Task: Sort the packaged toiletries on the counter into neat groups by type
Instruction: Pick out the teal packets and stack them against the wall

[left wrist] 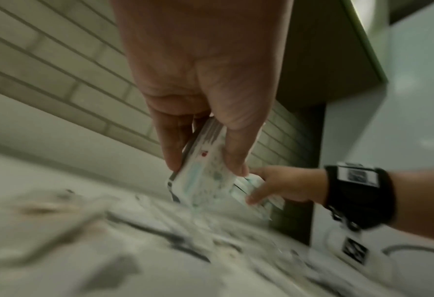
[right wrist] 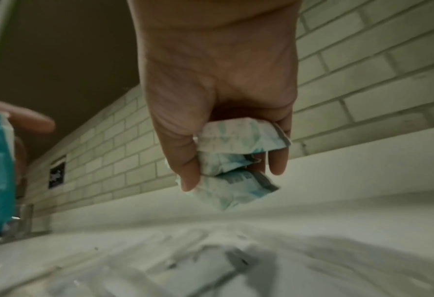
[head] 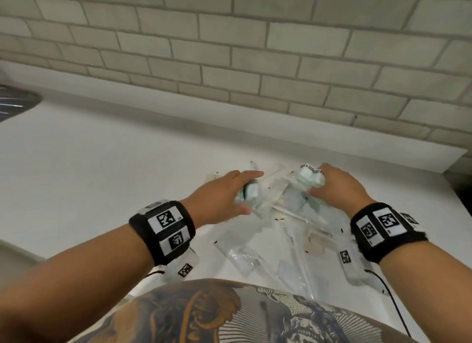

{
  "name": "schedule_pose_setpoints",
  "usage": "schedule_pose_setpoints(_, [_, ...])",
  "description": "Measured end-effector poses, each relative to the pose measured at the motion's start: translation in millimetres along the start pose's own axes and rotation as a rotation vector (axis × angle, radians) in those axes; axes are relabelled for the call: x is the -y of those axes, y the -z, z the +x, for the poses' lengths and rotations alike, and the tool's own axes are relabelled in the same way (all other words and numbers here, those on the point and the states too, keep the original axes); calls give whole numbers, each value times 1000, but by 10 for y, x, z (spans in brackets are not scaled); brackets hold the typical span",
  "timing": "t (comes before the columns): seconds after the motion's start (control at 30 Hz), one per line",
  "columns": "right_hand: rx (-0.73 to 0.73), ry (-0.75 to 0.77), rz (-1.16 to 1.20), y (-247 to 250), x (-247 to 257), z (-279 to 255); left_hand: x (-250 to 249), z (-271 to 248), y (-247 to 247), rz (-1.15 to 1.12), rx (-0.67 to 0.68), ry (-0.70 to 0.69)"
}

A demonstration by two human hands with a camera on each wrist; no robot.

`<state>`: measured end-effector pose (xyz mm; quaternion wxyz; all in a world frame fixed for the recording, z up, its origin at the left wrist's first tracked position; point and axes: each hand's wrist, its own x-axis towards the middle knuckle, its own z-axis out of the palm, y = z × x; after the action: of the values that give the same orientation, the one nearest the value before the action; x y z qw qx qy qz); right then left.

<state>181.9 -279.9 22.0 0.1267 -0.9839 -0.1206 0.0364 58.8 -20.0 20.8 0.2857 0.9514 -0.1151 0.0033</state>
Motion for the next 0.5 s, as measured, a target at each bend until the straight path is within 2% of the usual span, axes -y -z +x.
schedule_pose_setpoints(0.1, [58, 81, -17, 21, 415, 13, 389, -129, 293, -114, -90, 125])
schedule_pose_setpoints(0.2, [133, 190, -81, -97, 978, 31, 947, -219, 558, -213, -144, 312])
schedule_pose_setpoints(0.3, [190, 327, -130, -338, 1606, 57, 1471, -308, 685, -214, -111, 444])
schedule_pose_setpoints(0.4, [223, 411, -171, -682, 2183, 68, 1849, -435, 683, -189, -55, 497])
schedule_pose_setpoints(0.5, [240, 379, -189, -973, 2503, 76, 2077, -556, 684, -168, -4, 489])
